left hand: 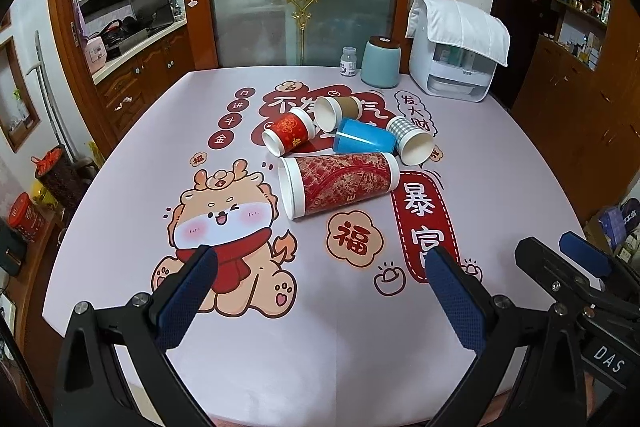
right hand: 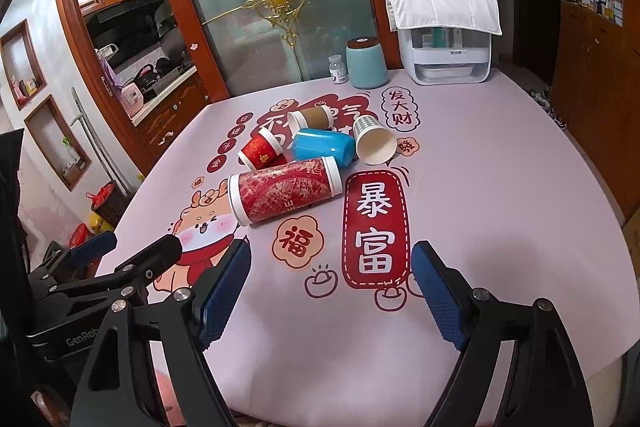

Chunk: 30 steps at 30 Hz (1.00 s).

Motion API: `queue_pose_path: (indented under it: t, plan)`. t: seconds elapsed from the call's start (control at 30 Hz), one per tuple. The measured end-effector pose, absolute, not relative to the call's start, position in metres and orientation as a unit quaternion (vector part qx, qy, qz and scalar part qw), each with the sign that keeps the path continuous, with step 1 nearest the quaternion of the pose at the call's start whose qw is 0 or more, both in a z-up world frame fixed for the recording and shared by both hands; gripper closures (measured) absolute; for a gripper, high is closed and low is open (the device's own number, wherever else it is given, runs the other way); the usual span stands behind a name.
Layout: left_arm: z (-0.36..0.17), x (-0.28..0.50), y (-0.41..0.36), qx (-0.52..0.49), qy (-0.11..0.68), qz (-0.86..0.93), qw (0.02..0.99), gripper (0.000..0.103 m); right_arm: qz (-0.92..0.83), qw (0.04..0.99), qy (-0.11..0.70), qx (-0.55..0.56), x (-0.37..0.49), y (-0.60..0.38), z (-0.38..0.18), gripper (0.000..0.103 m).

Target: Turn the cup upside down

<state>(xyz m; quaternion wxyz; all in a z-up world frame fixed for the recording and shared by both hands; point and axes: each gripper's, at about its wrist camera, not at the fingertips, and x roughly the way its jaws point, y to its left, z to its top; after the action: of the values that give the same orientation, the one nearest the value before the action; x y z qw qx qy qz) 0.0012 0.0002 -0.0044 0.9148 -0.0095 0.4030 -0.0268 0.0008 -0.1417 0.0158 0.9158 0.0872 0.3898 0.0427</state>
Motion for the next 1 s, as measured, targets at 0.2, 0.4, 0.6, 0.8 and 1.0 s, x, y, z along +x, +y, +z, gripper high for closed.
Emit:
queue_pose_path:
  t: [0.2, 0.4, 0.6, 0.8, 1.0]
  plan:
    - [-0.004, -0.0006, 0.0014, -0.017, 0.4, -0.033, 0.916, 0.001, 0.043, 0.915, 0.39, 0.088, 0.001, -0.1418, 0.0162, 0.019]
    - [-0.0027, -0.0023, 0.0012, -0.017, 0.4, -0.034, 0.916, 0.001, 0.043, 0.915, 0.391, 0.089, 0.0005, -0.1427, 0.0148, 0.019]
    - [-0.001, -0.003, 0.0006, -0.017, 0.402, -0.036, 0.915, 0.001, 0.043, 0.915, 0.391, 0.089, 0.0001, -0.1438, 0.014, 0.019]
    - [-0.0007, -0.0032, 0.0012, -0.017, 0.403, -0.036, 0.914, 0.001, 0.043, 0.915, 0.39, 0.089, -0.0013, -0.1432, 0.0151, 0.019]
    - [-0.0018, -0.0039, 0.0016, -0.016, 0.402, -0.036, 0.915, 0.001, 0.043, 0.915, 0.39, 0.09, -0.0018, -0.1434, 0.0155, 0.019]
